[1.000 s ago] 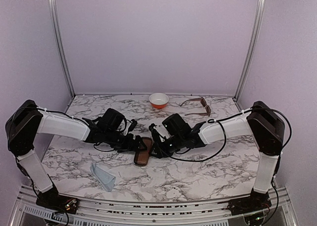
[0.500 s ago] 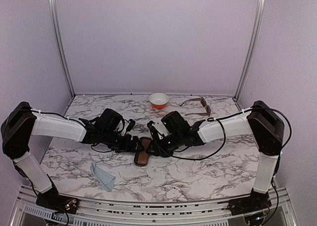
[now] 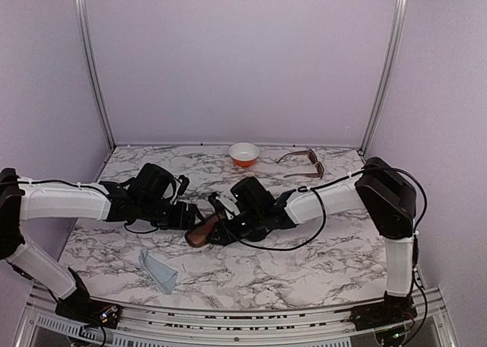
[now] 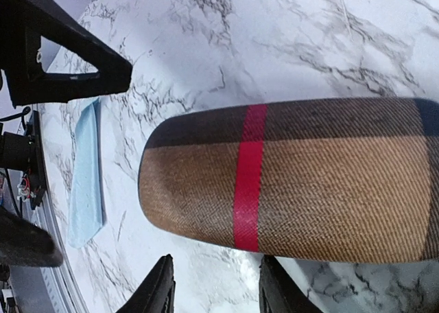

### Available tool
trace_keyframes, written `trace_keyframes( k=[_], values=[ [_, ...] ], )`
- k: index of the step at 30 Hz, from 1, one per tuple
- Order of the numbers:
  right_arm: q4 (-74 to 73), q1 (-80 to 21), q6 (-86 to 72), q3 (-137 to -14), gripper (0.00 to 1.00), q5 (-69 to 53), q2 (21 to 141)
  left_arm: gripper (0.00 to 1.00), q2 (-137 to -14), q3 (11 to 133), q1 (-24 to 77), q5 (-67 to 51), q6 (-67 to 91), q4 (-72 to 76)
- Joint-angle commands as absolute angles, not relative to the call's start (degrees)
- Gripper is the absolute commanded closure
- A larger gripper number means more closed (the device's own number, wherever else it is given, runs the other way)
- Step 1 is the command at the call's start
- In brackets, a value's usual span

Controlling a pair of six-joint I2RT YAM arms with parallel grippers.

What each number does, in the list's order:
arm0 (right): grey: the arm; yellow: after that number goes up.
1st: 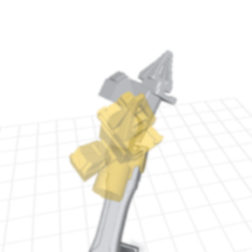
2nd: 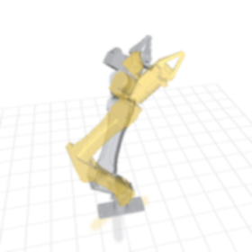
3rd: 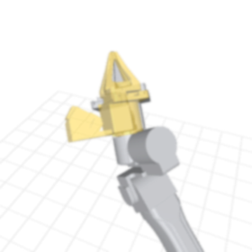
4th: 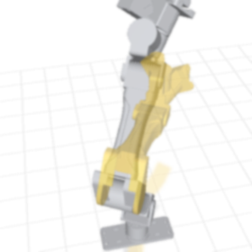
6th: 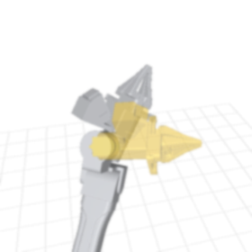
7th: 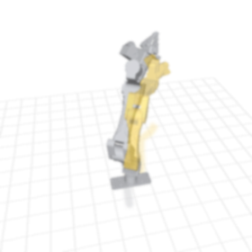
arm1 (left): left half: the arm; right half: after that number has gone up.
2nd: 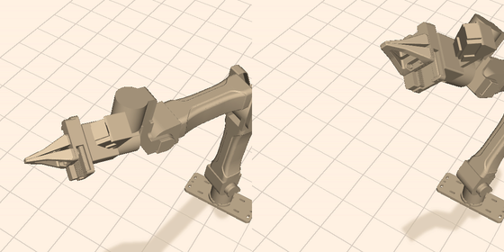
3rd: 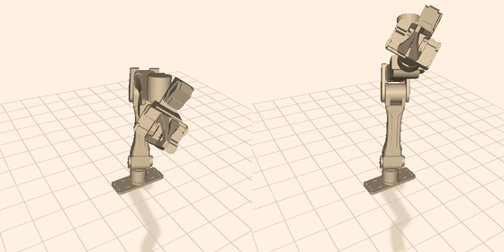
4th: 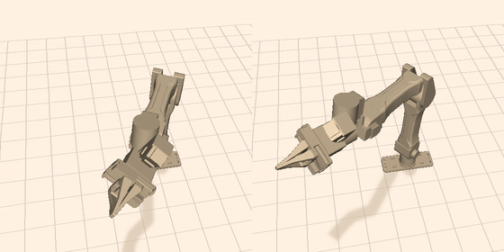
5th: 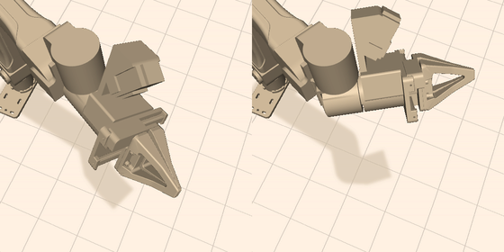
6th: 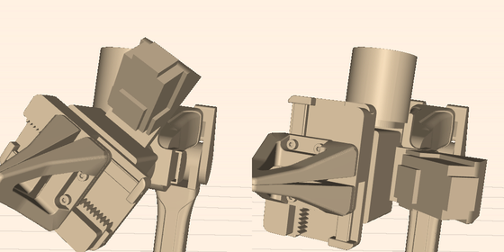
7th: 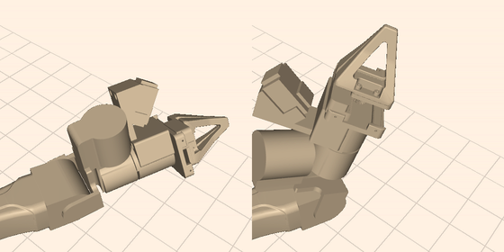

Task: Organize the sunglasses
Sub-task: Move the sunglasses case to the center of the board.

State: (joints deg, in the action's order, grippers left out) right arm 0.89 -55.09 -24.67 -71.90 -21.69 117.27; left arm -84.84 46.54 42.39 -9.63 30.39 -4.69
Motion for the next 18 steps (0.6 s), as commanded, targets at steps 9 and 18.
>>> trace_keyframes(
  k=[9, 18],
  values=[
    [-1.98, -54.29, -24.71, -94.14, 0.58, -18.06, 130.97, 0.2, -76.25, 43.14, 41.17, -1.24, 29.72, -11.23],
    [-3.43, -50.63, -24.64, -106.37, 0.58, -19.64, 138.73, 0.2, -73.03, 42.28, 40.96, 0.9, 29.66, -13.07]
  ],
)
